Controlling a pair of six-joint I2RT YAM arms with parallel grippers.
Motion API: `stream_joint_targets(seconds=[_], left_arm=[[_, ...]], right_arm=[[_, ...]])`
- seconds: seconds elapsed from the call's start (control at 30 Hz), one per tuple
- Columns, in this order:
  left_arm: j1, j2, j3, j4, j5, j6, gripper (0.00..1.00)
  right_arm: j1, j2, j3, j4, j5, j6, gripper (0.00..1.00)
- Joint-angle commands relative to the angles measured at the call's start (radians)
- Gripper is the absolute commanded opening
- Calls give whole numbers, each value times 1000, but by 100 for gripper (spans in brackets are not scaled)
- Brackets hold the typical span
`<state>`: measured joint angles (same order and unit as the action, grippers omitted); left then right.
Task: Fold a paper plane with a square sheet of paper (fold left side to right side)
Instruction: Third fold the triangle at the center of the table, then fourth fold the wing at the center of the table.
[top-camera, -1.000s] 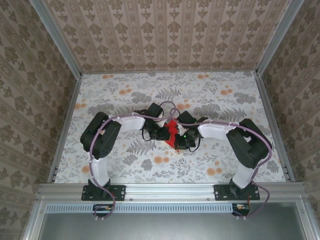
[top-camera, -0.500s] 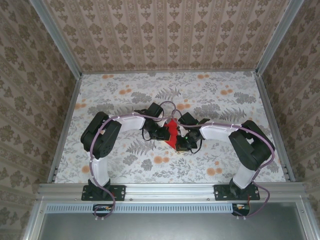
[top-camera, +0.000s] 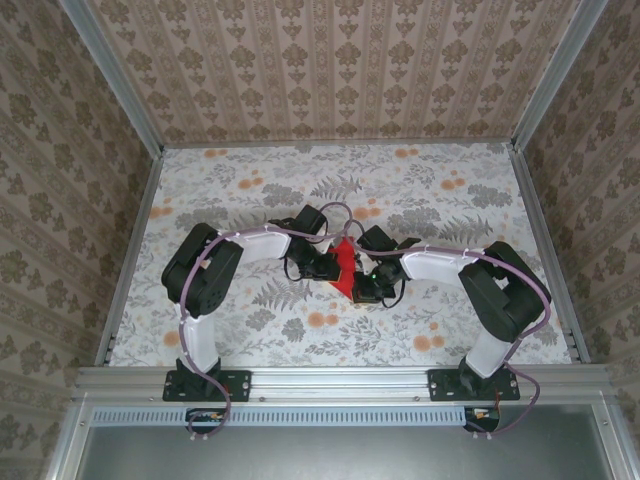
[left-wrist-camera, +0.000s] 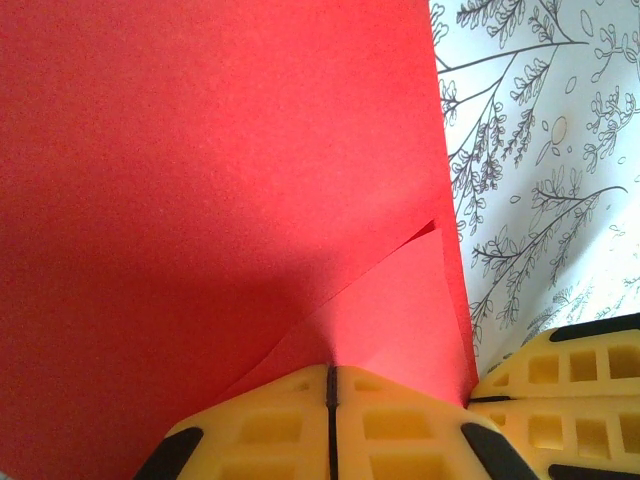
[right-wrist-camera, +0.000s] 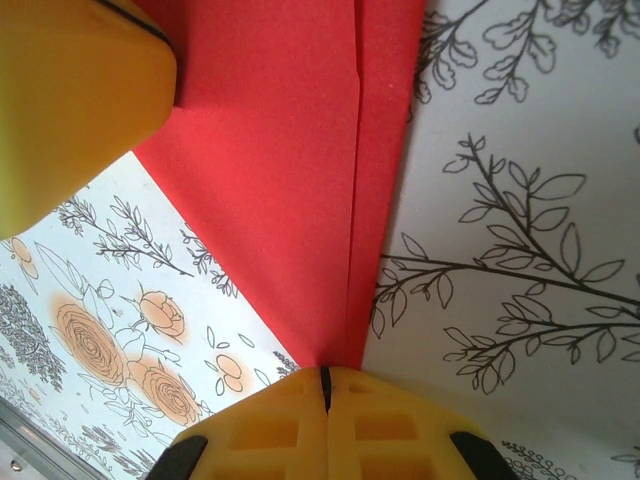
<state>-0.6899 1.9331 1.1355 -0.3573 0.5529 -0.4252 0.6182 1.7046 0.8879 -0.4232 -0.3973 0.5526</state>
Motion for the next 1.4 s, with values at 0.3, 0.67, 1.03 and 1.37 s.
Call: stream_joint_targets(seconds=[0.3,0.67,1.03,1.37], left_arm=[[24,33,15,-54,-109,28,14],[85,-142,54,-27,32,-27,38],[193,-343,-198,63,2,-154,50],[204,-336,-282,126,-3,-245,52]], right_arm=[[-5,-50,-55,-170,30,-19,0],[-160,-301,-120,86,-32,-98,34],[-166,-57,41,265,-153,-255,51],[-153,111,128,286,-214,-270,35]])
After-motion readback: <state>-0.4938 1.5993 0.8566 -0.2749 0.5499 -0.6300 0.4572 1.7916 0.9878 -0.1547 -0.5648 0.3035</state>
